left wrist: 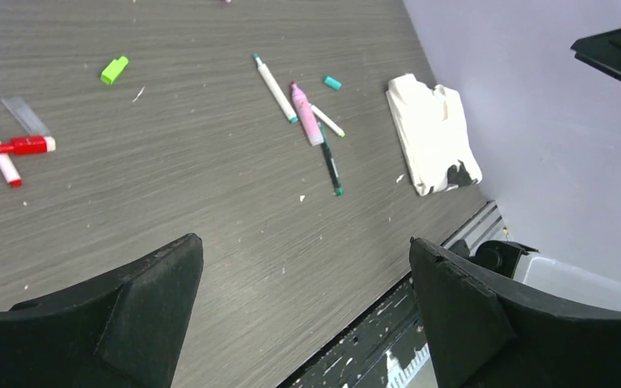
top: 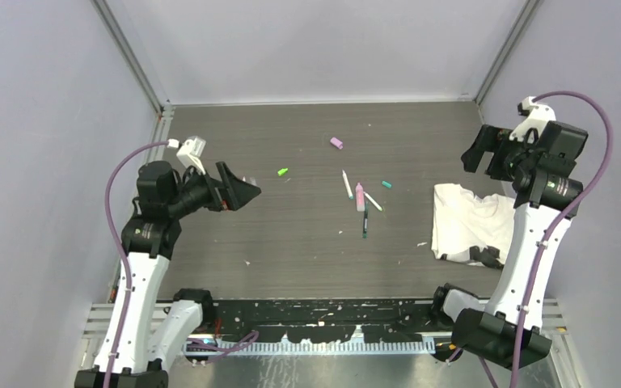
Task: Insert the pens into the pen caps
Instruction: Pick up the pen from the center of the board.
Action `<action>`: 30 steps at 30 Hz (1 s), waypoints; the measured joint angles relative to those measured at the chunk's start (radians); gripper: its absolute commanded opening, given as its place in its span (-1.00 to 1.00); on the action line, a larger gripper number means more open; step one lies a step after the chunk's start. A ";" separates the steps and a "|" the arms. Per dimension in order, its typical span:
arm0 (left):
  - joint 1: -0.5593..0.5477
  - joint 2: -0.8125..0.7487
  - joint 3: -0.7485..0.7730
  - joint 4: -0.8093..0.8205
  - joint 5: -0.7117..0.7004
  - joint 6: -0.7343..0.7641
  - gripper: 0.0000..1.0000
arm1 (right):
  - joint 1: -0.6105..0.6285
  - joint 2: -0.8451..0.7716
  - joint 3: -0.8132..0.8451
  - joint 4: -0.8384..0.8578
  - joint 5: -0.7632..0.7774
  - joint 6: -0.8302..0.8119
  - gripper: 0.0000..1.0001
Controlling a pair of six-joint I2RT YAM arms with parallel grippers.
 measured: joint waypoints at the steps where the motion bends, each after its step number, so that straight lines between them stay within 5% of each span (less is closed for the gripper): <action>1: 0.000 -0.003 0.010 0.001 0.005 -0.002 0.99 | 0.000 -0.012 0.006 0.029 -0.027 0.053 0.99; 6: 0.000 -0.005 0.019 0.012 0.009 -0.026 1.00 | 0.000 -0.074 -0.026 0.163 -0.164 0.208 0.99; 13: 0.000 -0.029 -0.115 0.154 -0.024 -0.140 0.97 | 0.010 -0.071 -0.235 0.412 -0.555 0.361 0.99; 18: -0.031 -0.020 -0.249 0.242 -0.011 -0.237 0.88 | 0.086 0.004 -0.303 0.411 -0.584 0.328 0.99; 26: -0.583 0.136 -0.244 0.231 -0.431 -0.194 0.70 | 0.321 0.016 -0.320 0.323 -0.385 0.145 0.99; 30: -0.624 0.211 -0.311 0.332 -0.561 -0.203 0.58 | 0.365 0.061 -0.319 0.277 -0.281 0.063 0.97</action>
